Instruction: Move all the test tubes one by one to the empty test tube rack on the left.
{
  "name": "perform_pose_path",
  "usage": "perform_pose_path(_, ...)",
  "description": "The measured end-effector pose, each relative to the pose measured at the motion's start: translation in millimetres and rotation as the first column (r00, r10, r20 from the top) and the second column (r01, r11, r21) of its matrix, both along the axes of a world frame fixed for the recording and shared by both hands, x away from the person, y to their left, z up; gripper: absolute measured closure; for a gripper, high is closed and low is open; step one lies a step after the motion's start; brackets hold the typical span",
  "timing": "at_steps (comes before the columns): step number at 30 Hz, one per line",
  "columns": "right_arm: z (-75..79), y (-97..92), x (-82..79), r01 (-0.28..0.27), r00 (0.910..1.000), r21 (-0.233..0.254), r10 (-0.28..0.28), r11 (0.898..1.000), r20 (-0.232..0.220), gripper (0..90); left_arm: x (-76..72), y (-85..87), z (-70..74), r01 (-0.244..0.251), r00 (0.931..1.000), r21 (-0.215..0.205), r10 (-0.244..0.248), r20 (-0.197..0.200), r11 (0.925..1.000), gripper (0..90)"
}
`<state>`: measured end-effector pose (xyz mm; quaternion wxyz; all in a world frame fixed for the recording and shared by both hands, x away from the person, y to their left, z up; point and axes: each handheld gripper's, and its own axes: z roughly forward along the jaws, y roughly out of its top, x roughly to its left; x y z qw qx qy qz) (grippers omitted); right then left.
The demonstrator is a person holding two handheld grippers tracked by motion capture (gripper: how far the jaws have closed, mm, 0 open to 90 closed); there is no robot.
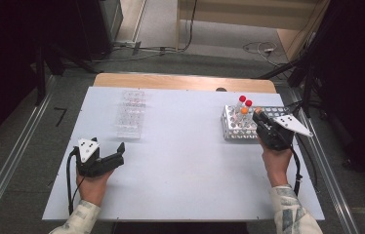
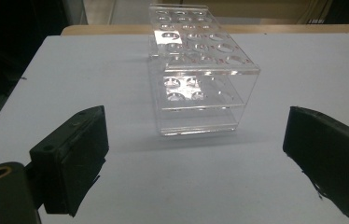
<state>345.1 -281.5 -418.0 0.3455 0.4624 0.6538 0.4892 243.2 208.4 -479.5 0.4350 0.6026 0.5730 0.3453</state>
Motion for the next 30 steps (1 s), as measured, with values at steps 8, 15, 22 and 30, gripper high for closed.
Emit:
perform_pose_path(8, 8.6, 3.0, -15.3, -0.038, 0.9993, 0.007, 0.038, 0.999, 0.001, 73.4, 0.8, -6.0, -0.4, 0.015, 0.9999, 0.006, -0.015, 0.002, 0.9999, 8.7)
perform_pose_path(15, 2.4, 9.2, -24.9, -0.093, 0.9952, -0.033, 0.092, 0.995, -0.035, 73.4, 1.9, -12.3, 3.9, 0.02, 0.9998, -0.007, -0.02, 0.002, 0.9998, 10.3)
perform_pose_path(22, -6.2, 24.4, -31.4, -0.176, 0.9808, -0.018, 0.174, 0.984, -0.088, 73.4, 7.4, -26.8, 11.4, 0.027, 0.9989, 0.025, -0.028, 0.039, 0.9993, 11.6)
perform_pose_path(30, -14.0, 61.3, -36.3, -0.273, 0.9572, -0.006, 0.271, 0.962, -0.101, 73.4, 21.6, -41.5, 20.9, 0.084, 0.9955, -0.007, -0.084, 0.044, 0.9964, 11.8)
